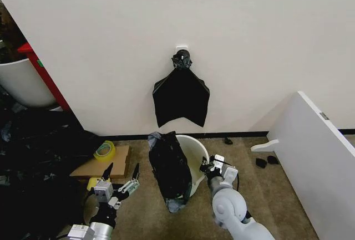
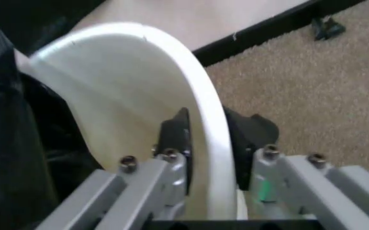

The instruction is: Place the garbage bag over the trash bin.

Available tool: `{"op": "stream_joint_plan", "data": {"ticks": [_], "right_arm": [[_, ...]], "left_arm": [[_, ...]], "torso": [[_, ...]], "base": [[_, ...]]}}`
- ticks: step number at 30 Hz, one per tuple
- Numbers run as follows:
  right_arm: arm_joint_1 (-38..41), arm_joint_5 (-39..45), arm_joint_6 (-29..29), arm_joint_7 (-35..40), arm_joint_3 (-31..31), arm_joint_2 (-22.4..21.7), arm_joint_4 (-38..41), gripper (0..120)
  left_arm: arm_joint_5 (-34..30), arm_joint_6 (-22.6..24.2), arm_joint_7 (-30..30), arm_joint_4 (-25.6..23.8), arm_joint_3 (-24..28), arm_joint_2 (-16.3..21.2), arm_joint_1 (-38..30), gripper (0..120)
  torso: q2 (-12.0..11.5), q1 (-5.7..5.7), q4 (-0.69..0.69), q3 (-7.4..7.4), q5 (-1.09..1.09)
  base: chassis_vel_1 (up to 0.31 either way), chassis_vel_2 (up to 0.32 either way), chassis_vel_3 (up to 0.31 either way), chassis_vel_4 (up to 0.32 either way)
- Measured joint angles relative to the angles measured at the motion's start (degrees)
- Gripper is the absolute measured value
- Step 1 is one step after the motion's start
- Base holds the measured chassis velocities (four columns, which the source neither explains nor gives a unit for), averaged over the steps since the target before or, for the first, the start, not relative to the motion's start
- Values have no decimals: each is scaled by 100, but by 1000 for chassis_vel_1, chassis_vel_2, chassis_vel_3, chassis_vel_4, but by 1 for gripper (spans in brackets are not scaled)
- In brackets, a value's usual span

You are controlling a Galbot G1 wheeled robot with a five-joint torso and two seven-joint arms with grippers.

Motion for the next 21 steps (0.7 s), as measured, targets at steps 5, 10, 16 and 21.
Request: {"op": "stream_joint_plan", "data": {"ticks": [5,10,16,21], "right_arm": [[-219,-36,32,-151,185,-80,282,33],[-379,-277,97,-254,348,-163,475,52],[-778,-377,-97,-266,638,-443,1396,75],[-973,-1061,-99,-1132,571,-841,2070,92]], "left_arm": [[36,23,-15,0,41,-9,-19,99],[63,65,-18,-62,66,10,-29,99],[70,114,-27,-149,145,37,5,99],[134,189,-43,-118,354,73,-36,99]], "torso": [[0,0,-1,0,0],[0,0,-1,0,1],[0,0,-2,0,0],[0,0,-2,0,-2]], "base": [[0,0,0,0],[0,0,0,0],[0,0,0,0],[0,0,0,0]]}}
